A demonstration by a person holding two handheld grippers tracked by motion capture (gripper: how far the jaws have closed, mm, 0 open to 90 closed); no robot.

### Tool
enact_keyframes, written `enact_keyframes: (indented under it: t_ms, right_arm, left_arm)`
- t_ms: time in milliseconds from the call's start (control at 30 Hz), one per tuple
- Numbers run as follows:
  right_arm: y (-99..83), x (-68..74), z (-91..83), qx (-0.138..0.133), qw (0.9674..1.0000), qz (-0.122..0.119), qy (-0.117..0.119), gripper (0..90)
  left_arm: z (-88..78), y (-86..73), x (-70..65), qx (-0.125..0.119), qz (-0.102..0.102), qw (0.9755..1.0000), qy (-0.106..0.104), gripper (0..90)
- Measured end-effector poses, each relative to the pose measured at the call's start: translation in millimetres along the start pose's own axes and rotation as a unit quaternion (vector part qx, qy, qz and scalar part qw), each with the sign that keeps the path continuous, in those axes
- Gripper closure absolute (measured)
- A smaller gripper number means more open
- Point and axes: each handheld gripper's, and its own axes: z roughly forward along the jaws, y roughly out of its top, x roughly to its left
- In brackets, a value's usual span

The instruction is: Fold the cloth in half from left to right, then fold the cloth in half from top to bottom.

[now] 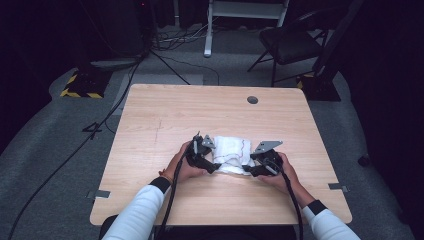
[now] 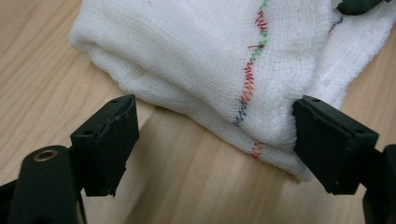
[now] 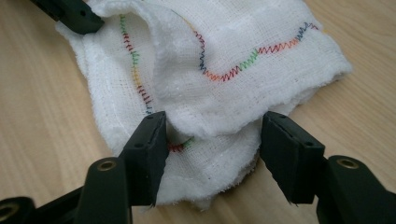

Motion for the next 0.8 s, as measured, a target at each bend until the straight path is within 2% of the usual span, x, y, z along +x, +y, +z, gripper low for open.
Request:
enact_keyframes:
  t_ms: [300,500,567,600,667,800]
  right_arm:
    - [8.5,-12.3,8.3,-0.002,0.9999,0.008,-0.009,41.9]
    - [10.3,-13.7,9.5,-0.001,0.9999,0.002,-0.013,40.3]
    - [11.5,-13.8,9.6,0.001,0.9998,-0.005,-0.017,36.4]
    - [11.6,-14.6,10.1,0.0,0.9999,-0.002,-0.017,34.9]
    - [11.7,-15.9,10.3,0.001,0.9999,-0.003,-0.016,33.7]
    - [14.9,-16.3,4.1,-0.012,0.9998,-0.004,-0.016,31.6]
  left_arm:
    - [1.9,3.9,7.3,0.003,0.005,1.0,0.002,18.2]
    - [1.7,4.8,5.9,0.004,0.008,0.9999,0.006,18.4]
    - [3.5,8.1,7.1,0.004,0.007,0.9999,0.009,18.2]
    - [3.1,9.4,7.5,0.006,0.017,0.9998,0.011,18.0]
    - [2.8,10.0,6.7,0.003,0.017,0.9997,0.015,18.0]
    - [-3.8,11.4,5.0,-0.003,0.03,0.9992,0.028,18.6]
